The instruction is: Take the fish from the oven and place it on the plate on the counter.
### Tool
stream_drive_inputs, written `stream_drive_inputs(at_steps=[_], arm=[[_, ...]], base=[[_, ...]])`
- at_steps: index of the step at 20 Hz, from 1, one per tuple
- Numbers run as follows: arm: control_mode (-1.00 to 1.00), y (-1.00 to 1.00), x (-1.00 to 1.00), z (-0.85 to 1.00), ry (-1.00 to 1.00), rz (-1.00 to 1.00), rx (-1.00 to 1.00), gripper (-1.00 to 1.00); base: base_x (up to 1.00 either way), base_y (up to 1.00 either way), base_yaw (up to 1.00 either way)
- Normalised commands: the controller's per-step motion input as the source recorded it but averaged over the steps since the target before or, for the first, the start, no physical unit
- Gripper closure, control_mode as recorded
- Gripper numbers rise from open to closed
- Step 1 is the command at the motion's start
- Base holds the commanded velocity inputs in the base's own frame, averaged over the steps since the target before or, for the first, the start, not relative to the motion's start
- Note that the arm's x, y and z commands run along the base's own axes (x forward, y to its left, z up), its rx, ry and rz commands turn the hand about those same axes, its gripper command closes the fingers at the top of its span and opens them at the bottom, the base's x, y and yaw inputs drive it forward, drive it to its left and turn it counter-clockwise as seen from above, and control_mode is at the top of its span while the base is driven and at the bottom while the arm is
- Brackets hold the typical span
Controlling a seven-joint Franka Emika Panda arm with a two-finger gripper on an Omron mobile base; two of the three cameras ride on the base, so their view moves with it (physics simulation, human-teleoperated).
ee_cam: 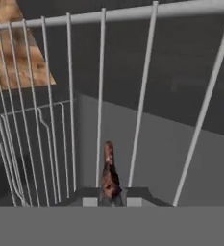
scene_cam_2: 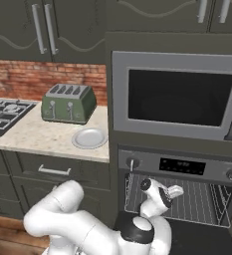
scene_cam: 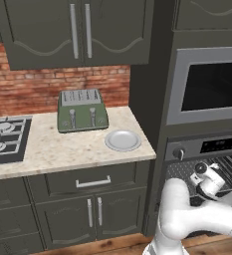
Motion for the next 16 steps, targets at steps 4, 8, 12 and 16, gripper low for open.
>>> stream_drive_inputs(at_steps=[4, 8, 12, 16], arm=[[-1.00, -0.22, -1.00, -0.49, 0.39, -0.02, -0.03, 1.00], [-1.00, -0.50, -1.00, -0.08, 0.27, -0.05, 0.04, 1.00], [-1.00, -0.64, -1.00, 0.18, 0.04, -0.09, 0.13, 1.00], [-1.00, -0.41, -1.00, 0.56, -0.07, -0.11, 0.17, 1.00]], base=[[0.00, 0.00, 0.00], [0.00, 0.00, 0.00], [0.00, 0.00, 0.00], [0.00, 0.00, 0.00]])
